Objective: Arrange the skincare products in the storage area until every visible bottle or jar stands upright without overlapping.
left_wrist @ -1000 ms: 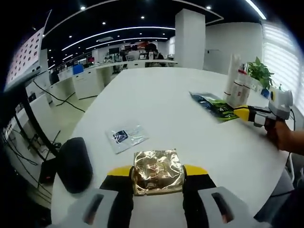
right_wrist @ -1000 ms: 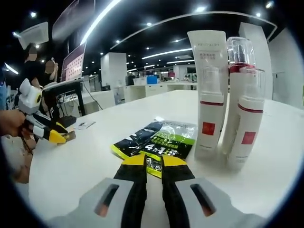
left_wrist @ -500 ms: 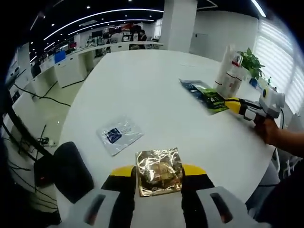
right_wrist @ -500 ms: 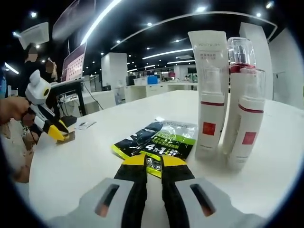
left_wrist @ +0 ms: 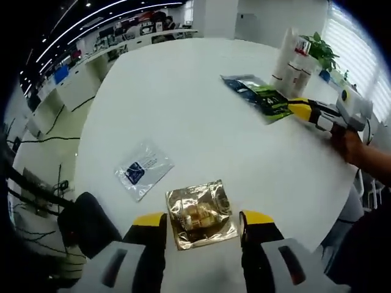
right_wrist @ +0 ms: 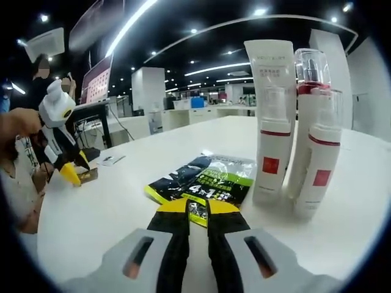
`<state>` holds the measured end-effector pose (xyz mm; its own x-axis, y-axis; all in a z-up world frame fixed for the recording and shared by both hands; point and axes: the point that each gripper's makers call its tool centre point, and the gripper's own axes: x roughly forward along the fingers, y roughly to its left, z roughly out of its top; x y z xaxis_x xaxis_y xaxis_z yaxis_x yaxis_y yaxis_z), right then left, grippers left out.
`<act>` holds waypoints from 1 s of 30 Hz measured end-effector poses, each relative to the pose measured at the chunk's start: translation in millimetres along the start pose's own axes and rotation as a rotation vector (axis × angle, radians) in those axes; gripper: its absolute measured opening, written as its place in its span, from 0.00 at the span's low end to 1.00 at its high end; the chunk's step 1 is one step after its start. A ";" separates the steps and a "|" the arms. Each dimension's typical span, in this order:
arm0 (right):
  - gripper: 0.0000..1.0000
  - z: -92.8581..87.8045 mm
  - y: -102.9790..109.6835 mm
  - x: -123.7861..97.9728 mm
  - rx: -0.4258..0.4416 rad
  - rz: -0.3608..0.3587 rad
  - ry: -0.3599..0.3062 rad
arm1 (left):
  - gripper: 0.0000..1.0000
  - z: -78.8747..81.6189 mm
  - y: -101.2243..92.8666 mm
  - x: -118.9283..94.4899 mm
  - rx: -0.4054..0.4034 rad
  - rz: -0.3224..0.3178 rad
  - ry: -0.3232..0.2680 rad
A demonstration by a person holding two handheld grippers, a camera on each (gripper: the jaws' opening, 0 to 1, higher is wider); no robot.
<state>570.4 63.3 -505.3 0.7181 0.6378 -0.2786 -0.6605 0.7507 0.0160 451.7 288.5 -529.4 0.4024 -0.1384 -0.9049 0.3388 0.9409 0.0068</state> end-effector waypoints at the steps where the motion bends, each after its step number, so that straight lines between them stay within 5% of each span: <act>1: 0.09 -0.1 0.1 0.1 -0.001 0.000 0.000 | 0.49 2.4 -6.0 2.1 -0.052 -0.015 -0.005; 15: 0.09 -1.6 0.7 0.3 -0.015 0.000 0.009 | 0.41 7.1 -7.1 0.4 0.084 -0.067 0.112; 30: 0.09 -2.3 0.0 0.6 -0.016 0.000 0.011 | 0.40 6.2 -8.5 -1.8 0.150 -0.093 0.139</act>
<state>570.3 63.3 -507.7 0.7157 0.6356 -0.2893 -0.6638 0.7479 0.0009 453.3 278.8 -525.1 0.2458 -0.1688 -0.9545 0.4958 0.8681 -0.0258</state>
